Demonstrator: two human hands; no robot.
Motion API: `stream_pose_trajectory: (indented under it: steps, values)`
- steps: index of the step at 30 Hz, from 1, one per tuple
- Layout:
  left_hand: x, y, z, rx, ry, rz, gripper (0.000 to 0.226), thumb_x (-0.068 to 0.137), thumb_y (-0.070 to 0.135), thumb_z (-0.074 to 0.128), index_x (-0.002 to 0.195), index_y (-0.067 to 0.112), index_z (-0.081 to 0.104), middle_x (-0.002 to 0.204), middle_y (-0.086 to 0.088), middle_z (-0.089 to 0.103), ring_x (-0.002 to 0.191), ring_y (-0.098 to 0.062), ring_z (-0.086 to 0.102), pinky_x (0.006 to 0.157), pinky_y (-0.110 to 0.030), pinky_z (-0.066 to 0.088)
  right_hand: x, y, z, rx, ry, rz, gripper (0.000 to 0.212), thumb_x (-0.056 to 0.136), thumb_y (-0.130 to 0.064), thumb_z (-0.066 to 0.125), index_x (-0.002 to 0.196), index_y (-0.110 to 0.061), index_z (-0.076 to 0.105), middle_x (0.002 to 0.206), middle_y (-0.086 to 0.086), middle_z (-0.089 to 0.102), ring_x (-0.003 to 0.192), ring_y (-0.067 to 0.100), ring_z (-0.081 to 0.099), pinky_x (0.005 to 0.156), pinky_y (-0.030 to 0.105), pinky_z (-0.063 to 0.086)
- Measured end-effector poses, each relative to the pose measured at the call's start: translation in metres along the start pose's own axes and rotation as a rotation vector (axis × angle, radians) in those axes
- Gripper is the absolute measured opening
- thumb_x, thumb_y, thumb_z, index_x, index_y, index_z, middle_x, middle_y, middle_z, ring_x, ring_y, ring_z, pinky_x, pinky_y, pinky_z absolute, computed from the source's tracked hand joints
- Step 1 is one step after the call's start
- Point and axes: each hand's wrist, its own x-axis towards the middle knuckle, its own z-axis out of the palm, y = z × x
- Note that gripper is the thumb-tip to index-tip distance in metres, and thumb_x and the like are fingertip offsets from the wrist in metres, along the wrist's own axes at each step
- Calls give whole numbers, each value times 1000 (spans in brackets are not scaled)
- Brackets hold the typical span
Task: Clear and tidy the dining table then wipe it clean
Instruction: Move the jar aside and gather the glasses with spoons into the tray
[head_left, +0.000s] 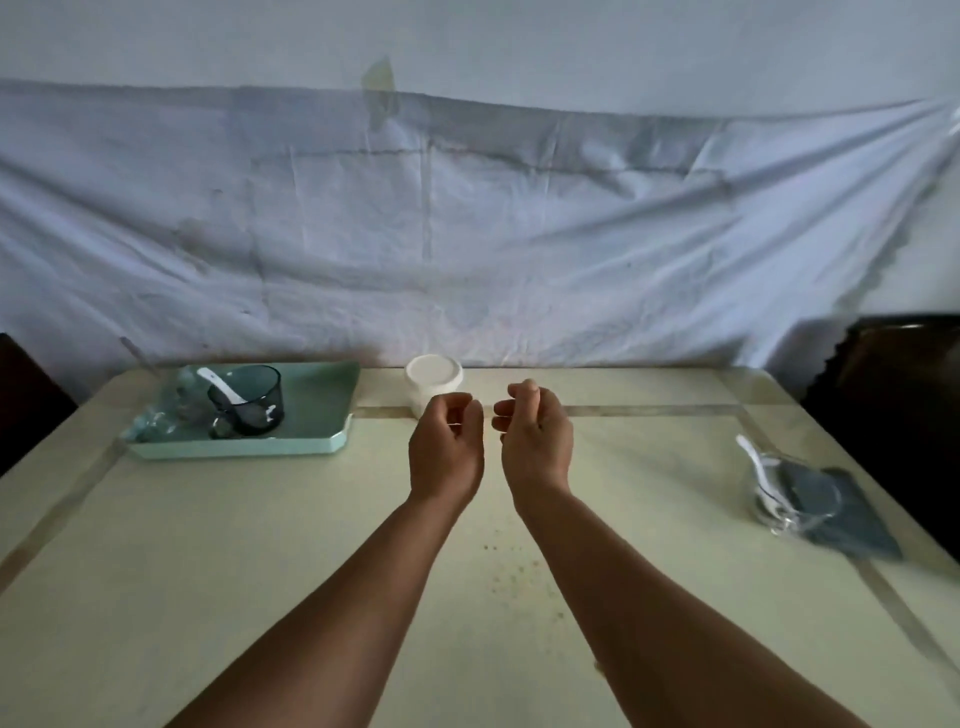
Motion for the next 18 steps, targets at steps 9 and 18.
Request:
stream_pose_trajectory:
  steps: [9, 18]
  values:
    - [-94, 53, 161, -26, -188, -79, 15, 93, 27, 47, 99, 19, 58, 100, -1, 67, 93, -19, 63, 79, -28, 45, 36, 14, -186, 17, 183, 41, 27, 98, -30, 39, 78, -24, 55, 75, -2, 63, 75, 16, 62, 67, 28, 47]
    - [-142, 58, 308, 90, -486, -227, 61, 85, 36, 61, 138, 14, 37, 136, -3, 50, 116, -16, 53, 92, -25, 39, 102, 56, -338, -115, 206, 246, 38, 96, -26, 45, 134, -20, 42, 124, 3, 56, 109, 22, 57, 85, 31, 49]
